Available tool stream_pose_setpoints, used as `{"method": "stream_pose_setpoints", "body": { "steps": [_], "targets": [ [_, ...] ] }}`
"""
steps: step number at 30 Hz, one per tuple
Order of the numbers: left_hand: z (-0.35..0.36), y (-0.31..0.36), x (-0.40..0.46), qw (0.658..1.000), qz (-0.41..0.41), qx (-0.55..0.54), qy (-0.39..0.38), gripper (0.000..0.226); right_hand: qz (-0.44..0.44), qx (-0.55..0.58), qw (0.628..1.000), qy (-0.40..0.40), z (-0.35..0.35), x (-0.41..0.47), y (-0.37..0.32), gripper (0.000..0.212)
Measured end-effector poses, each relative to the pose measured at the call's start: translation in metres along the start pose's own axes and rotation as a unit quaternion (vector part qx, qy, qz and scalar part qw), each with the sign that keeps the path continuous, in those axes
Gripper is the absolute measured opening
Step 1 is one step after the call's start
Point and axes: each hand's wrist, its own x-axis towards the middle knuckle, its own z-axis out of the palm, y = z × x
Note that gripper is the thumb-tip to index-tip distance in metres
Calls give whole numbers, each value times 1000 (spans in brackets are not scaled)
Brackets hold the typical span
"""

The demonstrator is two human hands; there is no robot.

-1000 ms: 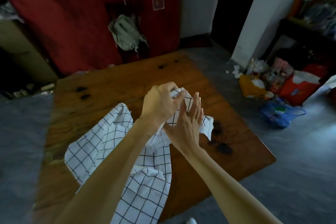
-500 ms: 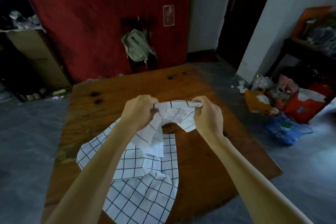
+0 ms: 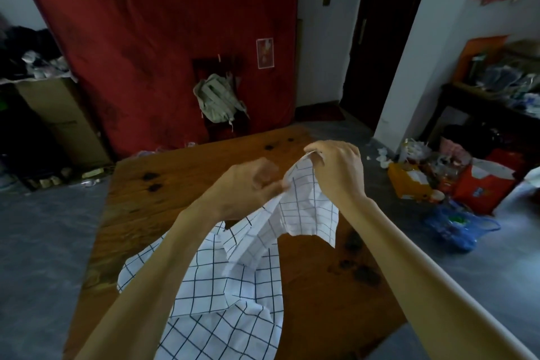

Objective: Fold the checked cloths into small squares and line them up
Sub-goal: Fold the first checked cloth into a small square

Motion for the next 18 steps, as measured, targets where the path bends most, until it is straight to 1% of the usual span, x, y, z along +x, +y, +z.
{"method": "stream_pose_setpoints", "body": {
  "steps": [1, 2, 3, 4, 6, 8, 9, 11, 14, 15, 16, 18],
  "targets": [
    [-4, 4, 1, 999, 19, 8, 42, 55, -13, 4, 1000, -2, 0, 3, 1, 16],
    [-8, 7, 3, 994, 53, 46, 88, 44, -27, 6, 1000, -7, -1, 5, 2, 15],
    [-12, 10, 3, 982, 100, 99, 127, 45, -43, 7, 999, -15, -1, 8, 3, 15],
    [-13, 13, 4, 964, 153, 152, 153, 53, -60, 11, 998, -24, -3, 11, 5, 15],
    [-9, 20, 6, 921, 241, 259, 165, 65, -77, 29, 996, -47, -9, 16, 8, 16],
    [1, 25, 9, 877, 297, 349, 147, 67, -74, 30, 994, -69, -14, 20, 10, 19],
    [5, 26, 10, 863, 306, 378, 133, 67, -69, 22, 994, -80, -16, 21, 10, 21],
    [10, 25, 15, 857, 304, 402, 109, 62, -57, 22, 993, -103, -16, 24, 11, 23],
    [13, 24, 23, 856, 287, 420, 93, 34, -88, 49, 989, -112, -14, 26, 15, 22],
    [14, 24, 26, 858, 279, 421, 95, 24, -85, 54, 988, -113, -13, 27, 16, 25],
    [15, 23, 30, 862, 273, 416, 102, 16, -73, 60, 989, -111, -12, 27, 17, 32],
    [16, 22, 37, 868, 266, 402, 119, 11, -18, 84, 991, -102, -9, 23, 18, 53]
  ]
}}
